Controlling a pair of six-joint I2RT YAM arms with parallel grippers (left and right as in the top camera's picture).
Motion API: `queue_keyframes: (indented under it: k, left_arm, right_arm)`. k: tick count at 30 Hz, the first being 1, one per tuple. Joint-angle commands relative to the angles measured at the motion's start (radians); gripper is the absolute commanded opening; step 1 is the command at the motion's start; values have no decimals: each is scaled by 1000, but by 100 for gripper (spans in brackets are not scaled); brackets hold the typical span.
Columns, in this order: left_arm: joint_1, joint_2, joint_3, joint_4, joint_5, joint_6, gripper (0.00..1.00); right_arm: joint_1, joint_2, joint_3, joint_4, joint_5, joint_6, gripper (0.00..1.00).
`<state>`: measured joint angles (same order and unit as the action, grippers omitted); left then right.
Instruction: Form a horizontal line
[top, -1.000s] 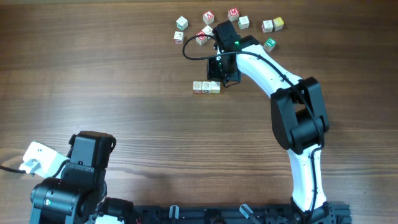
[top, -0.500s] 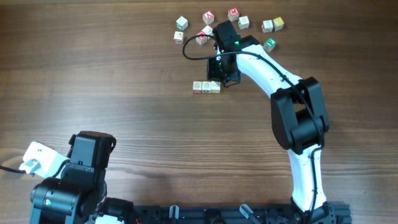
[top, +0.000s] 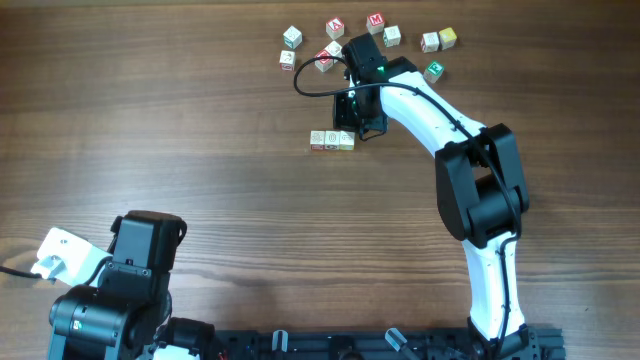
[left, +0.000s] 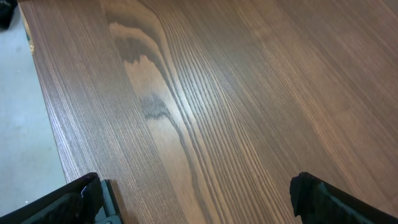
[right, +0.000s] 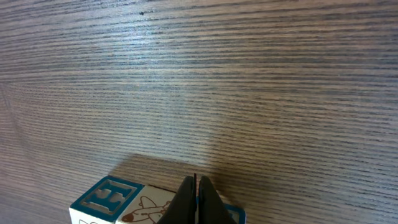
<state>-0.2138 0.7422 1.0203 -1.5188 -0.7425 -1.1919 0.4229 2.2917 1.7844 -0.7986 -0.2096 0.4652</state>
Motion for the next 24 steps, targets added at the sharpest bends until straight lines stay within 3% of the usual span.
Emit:
queue_keyframes:
  k: [1,9,15,24]
  left_arm:
    - [8,-3,-2,-1,-6,-21,100]
    - [8,-3,-2,-1,-6,-21,100]
    - [8,-3,-2,-1,-6,-21,100]
    - [8,-3,-2,-1,-6,-21,100]
  right_arm:
    - [3,25,-5,20,-8,-16,4]
    - [-38,25,3,38,92,133,5]
    - [-96,23,5,-43,105,277,5]
    - [-96,20,5,-165,105,293,5]
